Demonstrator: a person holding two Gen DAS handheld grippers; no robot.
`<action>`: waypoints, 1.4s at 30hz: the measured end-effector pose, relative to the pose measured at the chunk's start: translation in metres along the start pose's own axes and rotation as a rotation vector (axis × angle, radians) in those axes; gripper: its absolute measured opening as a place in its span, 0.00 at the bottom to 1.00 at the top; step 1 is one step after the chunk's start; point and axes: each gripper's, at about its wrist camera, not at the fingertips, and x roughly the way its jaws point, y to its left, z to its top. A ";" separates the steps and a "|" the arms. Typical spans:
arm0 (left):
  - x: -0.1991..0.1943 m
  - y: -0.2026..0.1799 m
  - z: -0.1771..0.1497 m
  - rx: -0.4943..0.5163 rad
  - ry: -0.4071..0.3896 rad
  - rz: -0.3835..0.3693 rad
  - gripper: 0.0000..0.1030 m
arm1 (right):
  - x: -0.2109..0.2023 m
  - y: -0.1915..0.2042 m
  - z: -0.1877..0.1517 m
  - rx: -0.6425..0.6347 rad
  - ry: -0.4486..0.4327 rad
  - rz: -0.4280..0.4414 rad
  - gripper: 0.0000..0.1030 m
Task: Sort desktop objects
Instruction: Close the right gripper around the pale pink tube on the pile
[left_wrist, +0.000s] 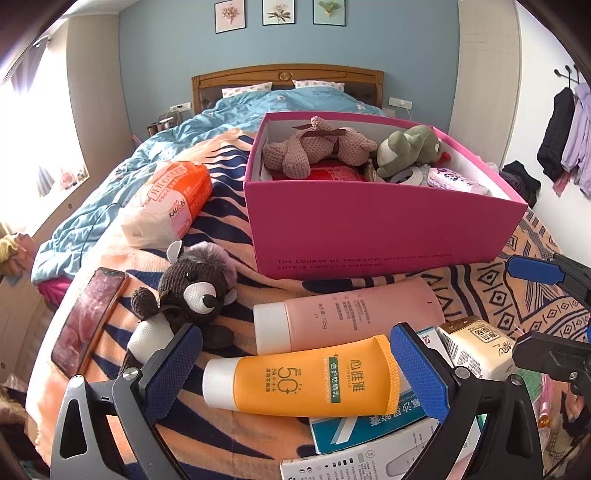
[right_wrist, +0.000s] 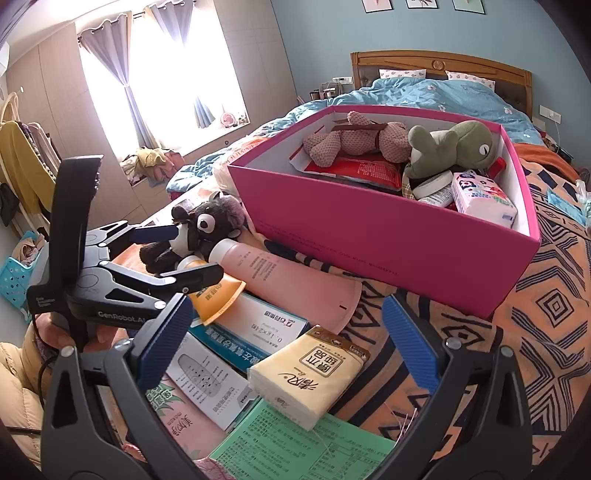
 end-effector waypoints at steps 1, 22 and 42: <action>0.000 0.000 0.000 0.000 0.000 -0.001 1.00 | 0.000 0.000 0.000 0.001 0.001 -0.002 0.99; 0.006 0.004 0.000 0.001 0.008 0.002 1.00 | 0.012 -0.002 0.001 0.003 0.045 -0.014 0.99; 0.028 0.012 0.006 0.025 0.101 -0.173 0.97 | 0.064 -0.028 0.006 0.083 0.217 0.017 0.76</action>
